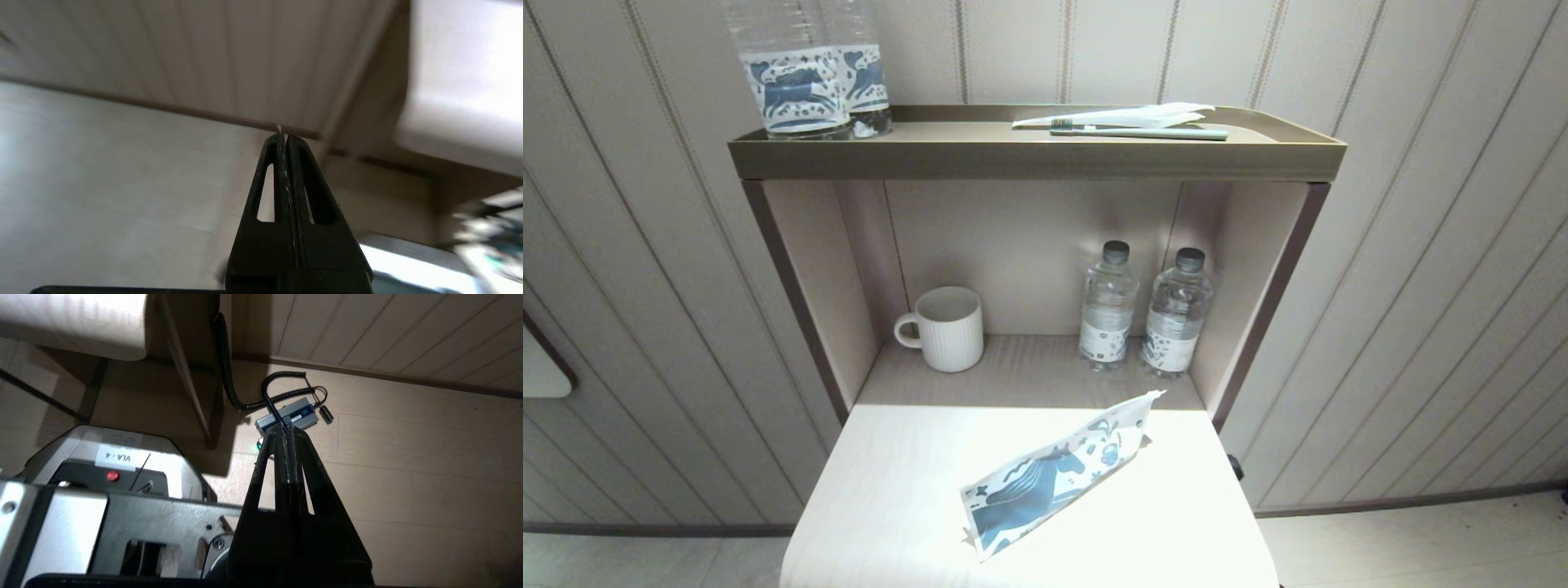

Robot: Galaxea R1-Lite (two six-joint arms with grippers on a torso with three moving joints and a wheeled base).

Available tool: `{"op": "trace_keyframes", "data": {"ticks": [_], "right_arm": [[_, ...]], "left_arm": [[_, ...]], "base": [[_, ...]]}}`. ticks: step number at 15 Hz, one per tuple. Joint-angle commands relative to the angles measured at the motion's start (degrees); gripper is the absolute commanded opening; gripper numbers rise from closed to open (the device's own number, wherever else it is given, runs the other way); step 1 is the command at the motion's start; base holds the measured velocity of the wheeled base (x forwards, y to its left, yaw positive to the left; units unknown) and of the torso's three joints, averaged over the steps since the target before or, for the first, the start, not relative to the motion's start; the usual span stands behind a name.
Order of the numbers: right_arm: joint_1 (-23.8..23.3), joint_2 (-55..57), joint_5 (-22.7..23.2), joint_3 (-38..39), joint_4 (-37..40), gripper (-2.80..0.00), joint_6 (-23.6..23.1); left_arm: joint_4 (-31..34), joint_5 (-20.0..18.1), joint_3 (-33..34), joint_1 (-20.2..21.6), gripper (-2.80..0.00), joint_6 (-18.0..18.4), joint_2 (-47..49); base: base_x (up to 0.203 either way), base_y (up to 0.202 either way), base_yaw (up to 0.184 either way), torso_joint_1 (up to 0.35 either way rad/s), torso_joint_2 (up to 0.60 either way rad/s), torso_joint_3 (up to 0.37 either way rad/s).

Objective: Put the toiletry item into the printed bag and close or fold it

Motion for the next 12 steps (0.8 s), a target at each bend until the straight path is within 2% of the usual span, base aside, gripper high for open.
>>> {"op": "trace_keyframes", "data": {"ticks": [1, 2, 3, 4, 7, 8, 9, 11, 12], "right_arm": [[-0.2, -2.7, -0.1, 8.7, -12.4, -2.80, -0.2], [-0.2, -2.7, -0.2, 15.3, -23.2, -2.80, -0.5], [-0.3, -2.7, -0.1, 19.6, -32.4, -2.80, -0.4], [-0.3, -2.7, 0.3, 21.8, -37.6, -2.80, 0.0], [-0.4, -2.6, 6.9, 22.2, -38.8, -2.80, 0.7], [-0.3, -2.6, 6.8, 22.2, -39.0, -2.80, 0.6], [-0.3, -2.7, 6.8, 22.2, -38.9, -2.80, 0.9], [0.1, -2.7, 7.1, 22.2, -38.2, -2.80, 0.9], [2.1, -2.7, 7.1, 22.2, -37.9, -2.80, 1.0]], "left_arm": [[-12.2, 3.1, 7.8, 0.0, -2.80, 5.1, -4.8], [-18.4, 4.7, 10.9, 0.0, -2.80, 7.6, -5.6], [-20.5, 3.8, 11.9, 0.0, -2.80, 9.5, -6.1], [-20.5, -0.5, 12.0, 0.0, -2.80, 9.9, -6.1], [-21.6, -12.6, 16.1, 0.0, -2.80, 11.9, -6.1], [-23.0, -15.3, 16.7, 0.0, -2.80, 12.3, -6.1], [-23.9, -13.6, 17.1, 0.0, -2.80, 12.1, -6.1], [-24.2, -13.3, 17.2, 0.0, -2.80, 11.8, -6.1], [-24.3, -13.7, 17.4, 0.0, -2.80, 11.9, -6.0]], "base": [[0.000, 0.000, 0.000, 0.000, 0.00, 0.000], [0.000, 0.000, 0.000, 0.000, 0.00, 0.000], [0.000, 0.000, 0.000, 0.000, 0.00, 0.000], [0.000, 0.000, 0.000, 0.000, 0.00, 0.000], [0.000, 0.000, 0.000, 0.000, 0.00, 0.000], [0.000, 0.000, 0.000, 0.000, 0.00, 0.000], [0.000, 0.000, 0.000, 0.000, 0.00, 0.000], [0.000, 0.000, 0.000, 0.000, 0.00, 0.000], [0.000, 0.000, 0.000, 0.000, 0.00, 0.000]]}}
